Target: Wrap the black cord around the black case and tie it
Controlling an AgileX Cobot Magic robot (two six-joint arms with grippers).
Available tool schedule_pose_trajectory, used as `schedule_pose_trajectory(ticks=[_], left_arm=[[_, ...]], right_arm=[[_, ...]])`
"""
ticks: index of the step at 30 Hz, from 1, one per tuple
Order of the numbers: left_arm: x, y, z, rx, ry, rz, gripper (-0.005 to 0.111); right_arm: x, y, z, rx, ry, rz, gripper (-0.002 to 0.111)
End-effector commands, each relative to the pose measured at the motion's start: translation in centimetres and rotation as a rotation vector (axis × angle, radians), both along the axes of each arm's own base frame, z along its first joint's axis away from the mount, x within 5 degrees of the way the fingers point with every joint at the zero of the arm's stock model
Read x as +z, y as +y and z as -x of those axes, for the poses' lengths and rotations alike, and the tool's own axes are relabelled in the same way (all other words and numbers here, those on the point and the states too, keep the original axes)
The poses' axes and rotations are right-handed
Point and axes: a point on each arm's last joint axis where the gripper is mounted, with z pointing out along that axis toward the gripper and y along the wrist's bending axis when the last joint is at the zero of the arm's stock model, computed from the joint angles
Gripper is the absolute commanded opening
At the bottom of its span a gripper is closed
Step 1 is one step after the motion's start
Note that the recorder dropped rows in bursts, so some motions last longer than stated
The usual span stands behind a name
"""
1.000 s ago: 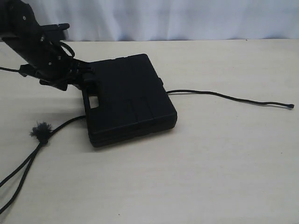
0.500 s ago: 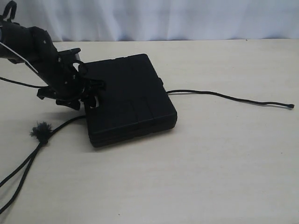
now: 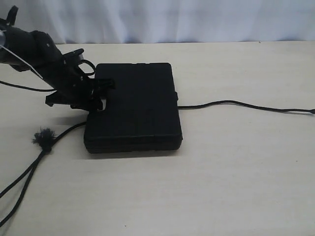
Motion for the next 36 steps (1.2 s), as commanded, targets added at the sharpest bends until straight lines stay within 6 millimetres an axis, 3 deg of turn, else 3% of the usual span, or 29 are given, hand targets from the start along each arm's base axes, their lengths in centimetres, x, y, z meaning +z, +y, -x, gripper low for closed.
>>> schedule_pose_trajectory(ticks=[1, 3, 7, 9, 10, 12, 15, 16, 19, 20, 23, 25, 29, 32, 36], left_arm=[[1.3, -0.7, 0.2, 0.015, -0.006, 0.052, 0.0], [2.1, -0.7, 0.3, 0.008, -0.011, 0.057, 0.0], [4.7, -0.7, 0.5, 0.007, -0.076, 0.067, 0.0], [5.7, -0.7, 0.6, 0.008, -0.102, 0.07, 0.0], [6.4, -0.7, 0.7, 0.012, -0.118, 0.08, 0.0], [7.3, -1.0, 0.8, 0.034, -0.121, 0.125, 0.0], [8.3, -1.5, 1.2, 0.066, -0.095, 0.214, 0.0], [8.5, -1.6, 1.3, 0.072, -0.089, 0.235, 0.0], [8.6, -1.8, 1.5, 0.076, -0.071, 0.263, 0.0], [8.6, -1.9, 1.6, 0.072, -0.061, 0.267, 0.0], [8.6, -1.9, 1.7, 0.065, -0.048, 0.271, 0.0], [8.6, -2.0, 1.7, 0.062, -0.043, 0.273, 0.0], [8.6, -2.0, 1.7, 0.06, -0.043, 0.271, 0.0], [8.6, -2.0, 1.7, 0.062, -0.043, 0.273, 0.0], [8.6, -2.0, 1.7, 0.062, -0.043, 0.273, 0.0]], right_arm=[[0.0, -0.1, 0.0, 0.078, -0.008, -0.508, 0.041], [0.0, -0.1, 0.0, 0.1, -0.01, -0.637, 0.04], [0.2, 0.3, 0.1, 0.153, -0.01, -0.551, 0.018], [2.6, 0.8, 0.7, 0.253, -0.083, -0.415, 0.004], [4.9, 1.2, 1.3, 0.329, -0.181, -0.305, 0.004], [7.6, 2.0, 1.1, 0.436, -0.225, -0.229, 0.004], [11.3, 4.3, -2.3, 0.518, -0.073, -0.08, 0.004], [12.3, 5.6, -4.5, 0.521, 0.035, 0.021, 0.004], [13.5, 8.6, -9.1, 0.479, 0.282, 0.327, 0.004], [13.6, 10.2, -10.8, 0.463, 0.392, 0.538, 0.004], [12.3, 14.0, -13.5, 0.471, 0.601, 0.919, 0.004], [10.6, 17.8, -14.9, 0.449, 0.685, 1.209, 0.004], [6.9, 22.1, -14.7, 0.439, 0.652, 1.531, 0.004], [4.4, 24.0, -14.1, 0.468, 0.627, 1.548, 0.004], [2.2, 23.6, -13.7, 0.487, 0.554, 1.416, 0.004]])
